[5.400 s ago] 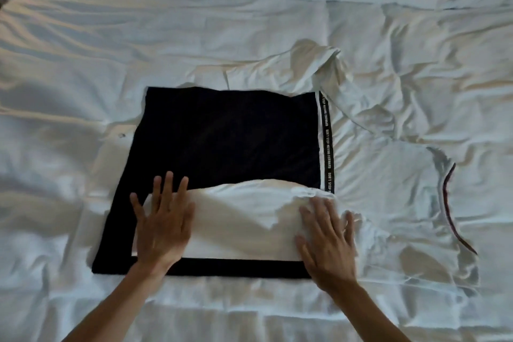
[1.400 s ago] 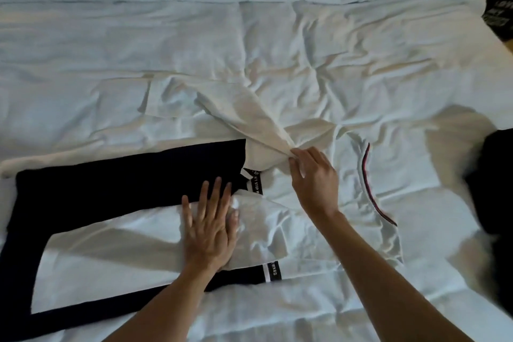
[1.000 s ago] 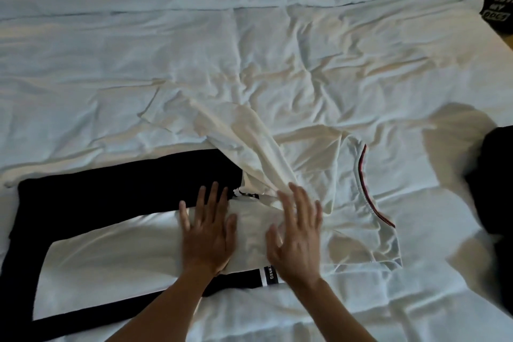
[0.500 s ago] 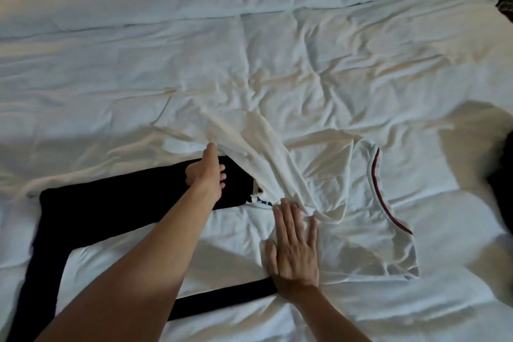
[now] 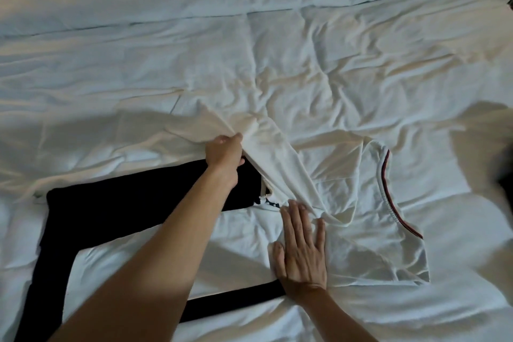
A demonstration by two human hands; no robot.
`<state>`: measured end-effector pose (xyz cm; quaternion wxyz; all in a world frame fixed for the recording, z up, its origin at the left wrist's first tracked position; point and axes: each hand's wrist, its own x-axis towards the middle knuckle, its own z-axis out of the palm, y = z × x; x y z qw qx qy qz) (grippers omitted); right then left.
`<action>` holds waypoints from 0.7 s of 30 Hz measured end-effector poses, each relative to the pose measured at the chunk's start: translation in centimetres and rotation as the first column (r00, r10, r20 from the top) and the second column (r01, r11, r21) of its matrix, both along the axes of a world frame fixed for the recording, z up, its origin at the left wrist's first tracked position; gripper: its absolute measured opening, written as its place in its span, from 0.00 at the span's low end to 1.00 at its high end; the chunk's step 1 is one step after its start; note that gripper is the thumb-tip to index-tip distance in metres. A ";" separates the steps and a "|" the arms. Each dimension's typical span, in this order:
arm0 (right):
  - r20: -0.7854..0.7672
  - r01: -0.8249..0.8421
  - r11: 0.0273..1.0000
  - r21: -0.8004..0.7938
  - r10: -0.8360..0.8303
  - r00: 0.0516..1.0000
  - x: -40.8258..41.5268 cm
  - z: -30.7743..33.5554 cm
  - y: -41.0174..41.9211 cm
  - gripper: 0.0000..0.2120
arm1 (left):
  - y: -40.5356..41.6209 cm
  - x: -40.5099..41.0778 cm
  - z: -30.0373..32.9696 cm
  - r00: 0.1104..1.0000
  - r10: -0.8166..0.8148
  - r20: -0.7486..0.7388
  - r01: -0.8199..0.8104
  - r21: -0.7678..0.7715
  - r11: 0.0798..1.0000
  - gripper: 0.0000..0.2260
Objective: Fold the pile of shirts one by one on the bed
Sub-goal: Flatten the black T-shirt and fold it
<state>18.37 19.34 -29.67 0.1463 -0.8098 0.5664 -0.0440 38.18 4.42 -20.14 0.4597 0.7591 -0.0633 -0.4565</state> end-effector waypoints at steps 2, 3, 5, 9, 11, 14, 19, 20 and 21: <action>0.006 0.003 1.000 0.002 -0.003 1.000 0.1 0.2 0.0 0.37 | 2.2 -2.2 0.6 0.996 0.085 0.013 -0.084 -0.100 0.991 0.09; 0.003 0.002 1.000 -0.002 -0.002 1.000 0.1 0.2 0.0 0.36 | 3.5 -3.2 0.6 0.989 0.146 -0.022 -0.147 -0.095 0.985 0.09; -0.005 -0.003 1.000 -0.007 0.003 1.000 0.1 0.2 0.0 0.36 | 5.4 -4.2 0.0 0.946 0.293 -0.140 -0.296 0.000 0.955 0.08; -0.001 0.006 1.000 -0.023 -0.006 1.000 0.1 0.0 0.0 0.36 | 5.0 -2.6 0.4 0.851 0.359 -0.384 -0.377 0.030 0.926 0.15; 0.003 -0.001 1.000 -0.032 0.001 1.000 0.1 -0.1 0.1 0.36 | 4.2 -0.9 1.3 0.866 0.319 -0.384 -0.337 0.023 0.941 0.16; 0.006 -0.004 0.999 -0.041 0.004 1.000 0.1 -0.1 0.0 0.36 | 2.6 1.3 2.1 0.916 0.201 -0.346 -0.199 0.044 0.979 0.10; 0.006 0.009 1.000 -0.030 -0.009 1.000 0.1 0.2 0.0 0.35 | 0.5 4.3 2.2 0.947 0.229 -0.227 -0.260 -0.120 0.958 0.20; 0.005 0.011 1.000 -0.028 -0.011 1.000 0.2 0.3 0.0 0.35 | 1.0 4.0 3.5 0.948 0.230 -0.219 -0.273 -0.195 0.942 0.17; 0.006 0.014 1.000 -0.028 -0.013 1.000 0.2 0.3 0.0 0.35 | 1.8 3.6 4.7 0.948 0.232 -0.217 -0.285 -0.258 0.923 0.15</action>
